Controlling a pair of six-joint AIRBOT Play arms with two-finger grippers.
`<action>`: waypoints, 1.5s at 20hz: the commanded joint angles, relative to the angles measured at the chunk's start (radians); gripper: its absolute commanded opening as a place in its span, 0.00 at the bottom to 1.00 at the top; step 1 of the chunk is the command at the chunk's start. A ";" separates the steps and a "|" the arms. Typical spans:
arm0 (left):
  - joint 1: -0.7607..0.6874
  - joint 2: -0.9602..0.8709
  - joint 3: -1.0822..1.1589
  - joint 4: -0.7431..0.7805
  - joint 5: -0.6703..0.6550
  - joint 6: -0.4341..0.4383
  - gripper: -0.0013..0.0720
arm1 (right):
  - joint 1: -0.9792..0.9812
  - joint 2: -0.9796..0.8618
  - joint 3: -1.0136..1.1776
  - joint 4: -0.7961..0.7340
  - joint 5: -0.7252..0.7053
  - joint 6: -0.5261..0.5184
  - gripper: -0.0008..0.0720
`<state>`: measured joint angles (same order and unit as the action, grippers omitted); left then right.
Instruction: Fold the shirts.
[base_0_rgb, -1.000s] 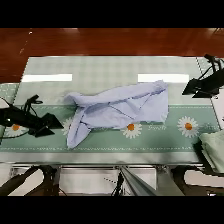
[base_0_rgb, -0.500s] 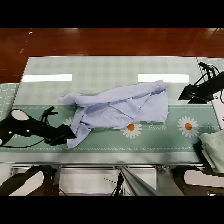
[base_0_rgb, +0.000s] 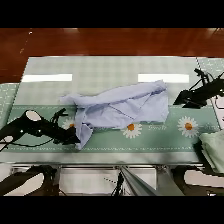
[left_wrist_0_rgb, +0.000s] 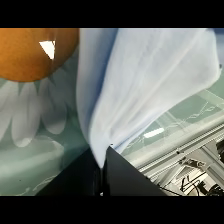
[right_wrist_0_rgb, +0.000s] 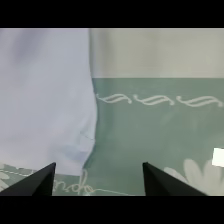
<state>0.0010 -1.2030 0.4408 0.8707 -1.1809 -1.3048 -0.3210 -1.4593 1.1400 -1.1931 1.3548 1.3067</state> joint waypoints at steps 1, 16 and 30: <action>0.002 -0.003 0.001 0.003 -0.016 0.011 0.05 | 0.000 0.000 -0.138 0.165 -0.156 -0.039 0.87; 0.025 0.083 0.288 -0.032 -0.059 0.035 0.04 | 0.146 0.100 -0.154 0.328 -0.200 -0.133 0.06; 0.231 0.478 1.408 -0.092 0.169 0.036 0.05 | 0.073 0.823 0.531 0.090 -0.506 0.084 0.06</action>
<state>0.2131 -0.7830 1.7363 0.7769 -1.0180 -1.2675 -0.2462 -0.7208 1.5784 -0.9848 0.8608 1.3159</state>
